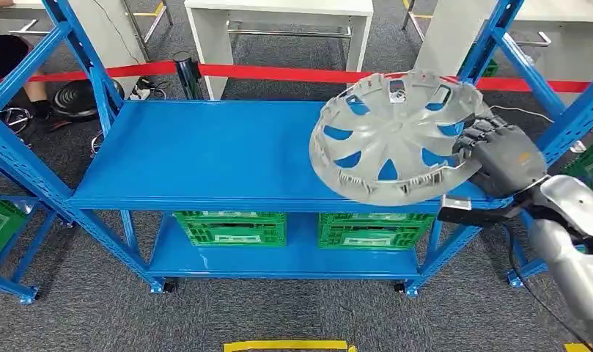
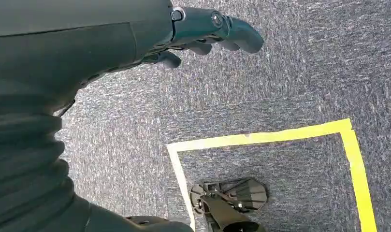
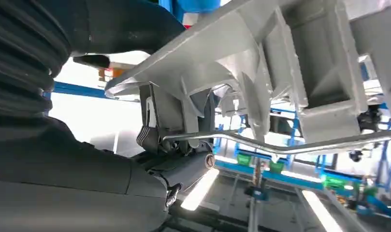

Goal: Take the parts from the cabinet and place them on the table.

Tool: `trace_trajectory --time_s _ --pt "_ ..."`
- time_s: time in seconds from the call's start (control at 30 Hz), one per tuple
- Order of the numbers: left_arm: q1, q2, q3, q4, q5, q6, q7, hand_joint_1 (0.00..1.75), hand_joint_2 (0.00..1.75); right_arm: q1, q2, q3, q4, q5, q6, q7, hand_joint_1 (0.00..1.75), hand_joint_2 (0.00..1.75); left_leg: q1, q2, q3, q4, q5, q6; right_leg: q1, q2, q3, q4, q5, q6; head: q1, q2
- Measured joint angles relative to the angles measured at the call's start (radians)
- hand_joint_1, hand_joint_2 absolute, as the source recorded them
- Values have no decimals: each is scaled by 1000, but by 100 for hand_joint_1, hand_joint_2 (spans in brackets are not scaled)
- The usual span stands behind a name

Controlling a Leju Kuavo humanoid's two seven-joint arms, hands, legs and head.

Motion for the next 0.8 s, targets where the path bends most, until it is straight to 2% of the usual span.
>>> trace_trajectory --time_s 0.27,0.53,0.6,0.73,0.8 --pt "0 0 0 0 5 8 -1 0 175 30 0 2 -77 23 0 0 175 175 0 0 0 0 0 0 0 0 0 0 0 0 0 0" --pt "1 0 0 0 16 12 -9 0 175 -18 -28 8 -121 0 42 1 175 175 0 0 -1 0 0 0 0 0 0 0 0 0 0 0" --pt "1 0 0 0 27 35 1 0 175 -43 -40 11 -124 -7 54 0 175 175 0 0 0 0 0 0 0 0 0 0 0 0 0 0" --pt "1 -3 15 0 41 119 42 0 175 -67 -47 21 -132 -5 54 17 175 175 -3 0 -2 3 0 0 -3 0 -1 -1 2 2 -1 0" --pt "1 -3 19 0 47 129 43 0 175 -67 -47 27 -138 -5 50 23 175 175 -5 -1 -2 4 0 2 -5 0 -1 -1 3 4 0 0"
